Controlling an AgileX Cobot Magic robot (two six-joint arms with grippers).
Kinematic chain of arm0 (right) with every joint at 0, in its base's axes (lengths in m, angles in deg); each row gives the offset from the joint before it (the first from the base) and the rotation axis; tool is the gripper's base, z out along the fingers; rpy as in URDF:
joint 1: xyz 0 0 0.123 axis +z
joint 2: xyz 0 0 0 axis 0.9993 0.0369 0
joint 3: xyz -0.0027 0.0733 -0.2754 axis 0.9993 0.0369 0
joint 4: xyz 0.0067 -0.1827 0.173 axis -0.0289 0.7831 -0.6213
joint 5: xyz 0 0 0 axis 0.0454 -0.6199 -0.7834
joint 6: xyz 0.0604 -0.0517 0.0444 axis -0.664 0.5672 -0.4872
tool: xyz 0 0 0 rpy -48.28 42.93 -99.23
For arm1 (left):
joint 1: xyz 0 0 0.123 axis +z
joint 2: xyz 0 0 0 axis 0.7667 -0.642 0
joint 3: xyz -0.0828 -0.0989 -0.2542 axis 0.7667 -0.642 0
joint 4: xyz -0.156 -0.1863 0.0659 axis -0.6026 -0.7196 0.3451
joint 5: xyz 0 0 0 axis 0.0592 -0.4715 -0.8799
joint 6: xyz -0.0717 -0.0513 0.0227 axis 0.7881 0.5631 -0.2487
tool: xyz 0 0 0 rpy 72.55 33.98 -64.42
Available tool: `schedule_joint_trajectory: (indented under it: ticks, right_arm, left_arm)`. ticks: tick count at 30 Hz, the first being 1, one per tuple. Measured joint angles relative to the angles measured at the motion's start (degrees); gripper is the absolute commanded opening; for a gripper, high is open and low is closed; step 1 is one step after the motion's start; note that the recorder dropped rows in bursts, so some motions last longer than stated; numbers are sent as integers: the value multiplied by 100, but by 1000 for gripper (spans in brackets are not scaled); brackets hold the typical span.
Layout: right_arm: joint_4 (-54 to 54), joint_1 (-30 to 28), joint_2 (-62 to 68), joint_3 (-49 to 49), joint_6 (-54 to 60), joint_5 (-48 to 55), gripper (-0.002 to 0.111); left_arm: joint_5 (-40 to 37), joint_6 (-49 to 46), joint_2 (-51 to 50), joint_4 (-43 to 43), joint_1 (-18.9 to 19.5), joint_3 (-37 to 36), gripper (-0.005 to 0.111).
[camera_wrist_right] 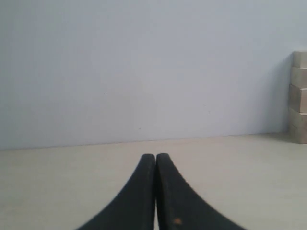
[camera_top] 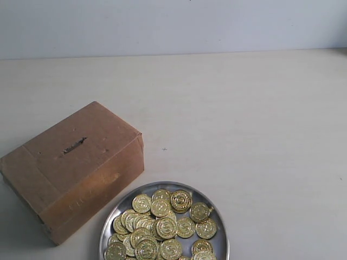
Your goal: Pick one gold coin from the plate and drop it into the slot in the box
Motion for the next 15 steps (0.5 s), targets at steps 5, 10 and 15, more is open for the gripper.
schedule_joint_trajectory:
  ticks: [5,10,15]
  right_arm:
    - [50,0,0,0,454,439,0]
    - [-5,0,0,0,527,551,0]
    - [-27,0,0,0,538,648,0]
  left_arm:
    - [0,0,0,0,0,0,0]
    - [0,0,0,0,0,0,0]
    - [0,0,0,0,0,0,0]
